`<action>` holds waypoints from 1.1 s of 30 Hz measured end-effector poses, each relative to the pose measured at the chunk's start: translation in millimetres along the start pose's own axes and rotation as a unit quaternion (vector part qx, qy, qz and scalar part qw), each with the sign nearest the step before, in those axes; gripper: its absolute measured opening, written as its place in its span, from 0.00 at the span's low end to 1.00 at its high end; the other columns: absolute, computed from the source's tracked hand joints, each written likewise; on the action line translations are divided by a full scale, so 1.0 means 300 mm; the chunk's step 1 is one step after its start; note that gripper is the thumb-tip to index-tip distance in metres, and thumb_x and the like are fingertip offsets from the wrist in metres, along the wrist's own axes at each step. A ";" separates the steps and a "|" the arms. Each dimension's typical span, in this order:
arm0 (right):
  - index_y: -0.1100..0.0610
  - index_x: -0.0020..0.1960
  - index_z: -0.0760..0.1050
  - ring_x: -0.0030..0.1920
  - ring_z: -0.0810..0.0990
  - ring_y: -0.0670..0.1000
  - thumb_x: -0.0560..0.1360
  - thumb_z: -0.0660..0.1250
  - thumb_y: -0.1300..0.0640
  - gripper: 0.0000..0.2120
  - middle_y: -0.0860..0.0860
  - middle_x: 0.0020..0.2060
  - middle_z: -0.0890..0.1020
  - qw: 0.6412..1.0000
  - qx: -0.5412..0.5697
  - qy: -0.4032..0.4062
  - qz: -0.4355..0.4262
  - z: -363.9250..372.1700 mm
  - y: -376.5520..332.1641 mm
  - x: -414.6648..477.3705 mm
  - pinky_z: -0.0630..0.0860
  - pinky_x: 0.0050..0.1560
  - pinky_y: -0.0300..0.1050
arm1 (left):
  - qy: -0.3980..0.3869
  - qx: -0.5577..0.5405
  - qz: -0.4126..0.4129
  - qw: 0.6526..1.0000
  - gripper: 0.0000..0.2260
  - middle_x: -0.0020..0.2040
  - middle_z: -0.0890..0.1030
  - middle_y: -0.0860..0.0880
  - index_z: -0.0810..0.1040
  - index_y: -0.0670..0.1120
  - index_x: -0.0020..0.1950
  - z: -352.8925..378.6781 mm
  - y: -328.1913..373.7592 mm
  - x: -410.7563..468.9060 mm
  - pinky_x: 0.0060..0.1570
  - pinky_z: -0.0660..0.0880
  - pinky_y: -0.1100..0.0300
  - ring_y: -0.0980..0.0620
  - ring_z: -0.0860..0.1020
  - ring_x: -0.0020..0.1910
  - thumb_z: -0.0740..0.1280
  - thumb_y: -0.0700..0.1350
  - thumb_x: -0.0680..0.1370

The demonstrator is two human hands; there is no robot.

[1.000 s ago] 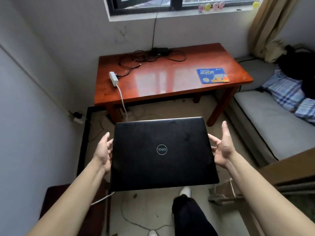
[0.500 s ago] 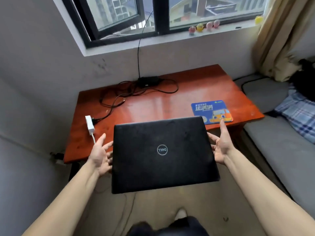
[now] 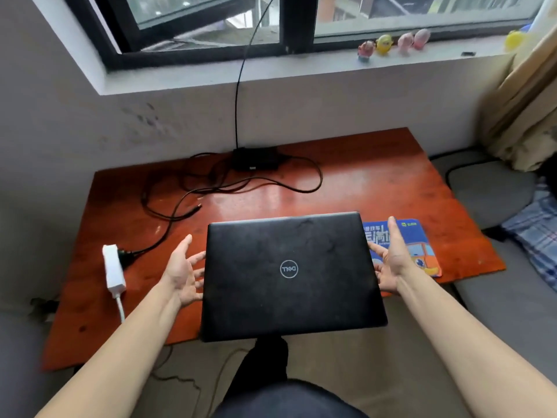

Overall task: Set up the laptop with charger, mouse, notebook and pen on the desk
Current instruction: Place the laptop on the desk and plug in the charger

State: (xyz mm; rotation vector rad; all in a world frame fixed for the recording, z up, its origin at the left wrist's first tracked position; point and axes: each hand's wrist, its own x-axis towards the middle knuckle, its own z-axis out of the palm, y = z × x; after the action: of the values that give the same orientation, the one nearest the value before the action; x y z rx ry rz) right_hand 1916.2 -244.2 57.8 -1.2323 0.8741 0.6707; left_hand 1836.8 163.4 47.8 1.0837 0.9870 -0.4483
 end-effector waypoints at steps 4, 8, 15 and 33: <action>0.45 0.63 0.75 0.56 0.80 0.61 0.55 0.58 0.14 0.48 0.58 0.58 0.80 0.997 -0.061 0.010 0.042 0.129 -0.109 0.138 0.81 0.41 0.55 | 0.011 -0.004 -0.038 0.999 0.37 0.68 0.75 0.42 0.72 0.52 0.72 -0.006 0.136 0.172 0.57 0.72 0.39 0.40 0.73 0.65 0.60 0.73 0.71; 0.44 0.70 0.74 0.60 0.79 0.62 0.53 0.59 0.14 0.54 0.59 0.61 0.79 0.992 -0.099 0.016 0.074 0.223 -0.187 0.259 0.78 0.50 0.57 | 0.050 0.023 -0.056 0.997 0.33 0.67 0.75 0.43 0.72 0.54 0.72 0.009 0.237 0.279 0.56 0.71 0.41 0.39 0.71 0.69 0.60 0.71 0.73; 0.45 0.74 0.69 0.65 0.74 0.64 0.55 0.58 0.14 0.56 0.60 0.65 0.76 0.986 -0.137 0.017 0.096 0.317 -0.257 0.391 0.69 0.68 0.65 | 0.085 0.030 -0.087 0.992 0.31 0.67 0.75 0.43 0.72 0.53 0.72 0.018 0.299 0.384 0.57 0.71 0.42 0.39 0.73 0.66 0.60 0.69 0.75; 0.46 0.76 0.66 0.67 0.73 0.62 0.71 0.55 0.22 0.42 0.58 0.67 0.75 0.973 -0.206 0.000 0.105 0.373 -0.317 0.466 0.70 0.68 0.61 | 0.124 -0.126 -0.102 0.979 0.46 0.73 0.72 0.40 0.61 0.43 0.79 0.056 0.274 0.419 0.66 0.71 0.40 0.39 0.71 0.71 0.58 0.74 0.72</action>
State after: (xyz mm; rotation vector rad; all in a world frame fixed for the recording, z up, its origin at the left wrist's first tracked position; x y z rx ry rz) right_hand 2090.2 -159.2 -2.4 -1.5181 0.8998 1.0622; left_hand 1969.4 202.8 -12.9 0.8237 1.3466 -0.3464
